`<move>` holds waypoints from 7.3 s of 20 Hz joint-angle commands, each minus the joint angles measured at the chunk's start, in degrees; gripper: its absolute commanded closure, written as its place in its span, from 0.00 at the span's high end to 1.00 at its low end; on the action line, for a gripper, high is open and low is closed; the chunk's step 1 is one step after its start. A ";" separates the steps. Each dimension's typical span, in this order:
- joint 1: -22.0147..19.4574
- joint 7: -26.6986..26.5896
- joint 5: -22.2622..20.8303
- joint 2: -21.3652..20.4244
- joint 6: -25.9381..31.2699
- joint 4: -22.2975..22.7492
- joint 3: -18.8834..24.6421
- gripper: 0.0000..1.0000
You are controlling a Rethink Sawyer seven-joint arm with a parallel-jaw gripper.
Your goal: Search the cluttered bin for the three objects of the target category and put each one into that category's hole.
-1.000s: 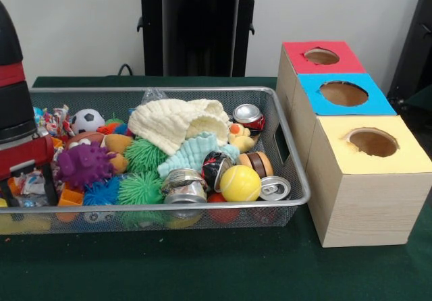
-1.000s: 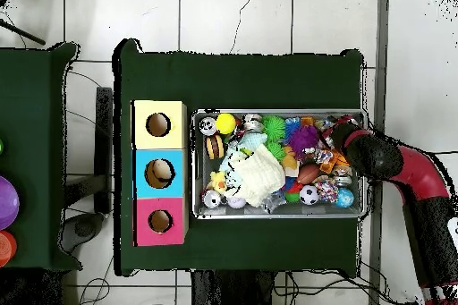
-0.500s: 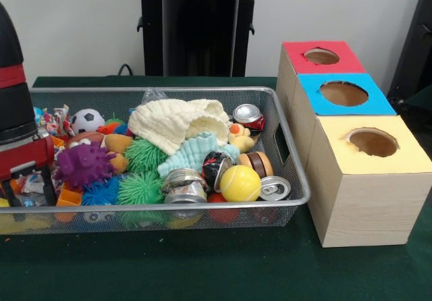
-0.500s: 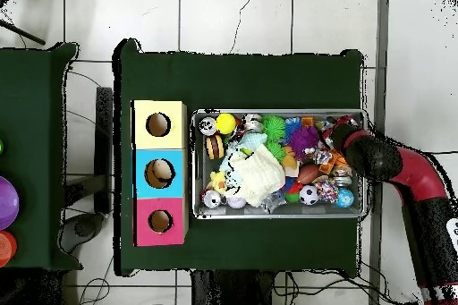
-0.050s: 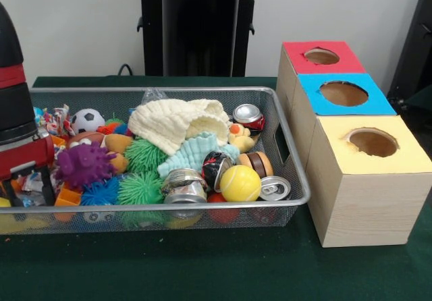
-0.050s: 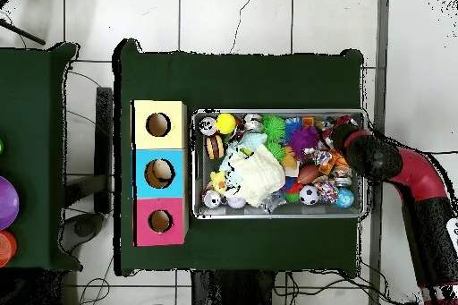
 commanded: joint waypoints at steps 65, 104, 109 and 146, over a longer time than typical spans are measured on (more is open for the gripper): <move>5.02 -2.74 2.24 -10.82 -2.72 9.86 -5.77 1.00; -0.32 -12.06 -4.23 -2.93 -3.48 7.02 -3.52 1.00; -1.31 -12.15 -6.10 -0.64 -6.26 6.93 -4.09 1.00; -4.52 -13.57 -10.18 4.77 -10.17 6.65 -2.71 0.00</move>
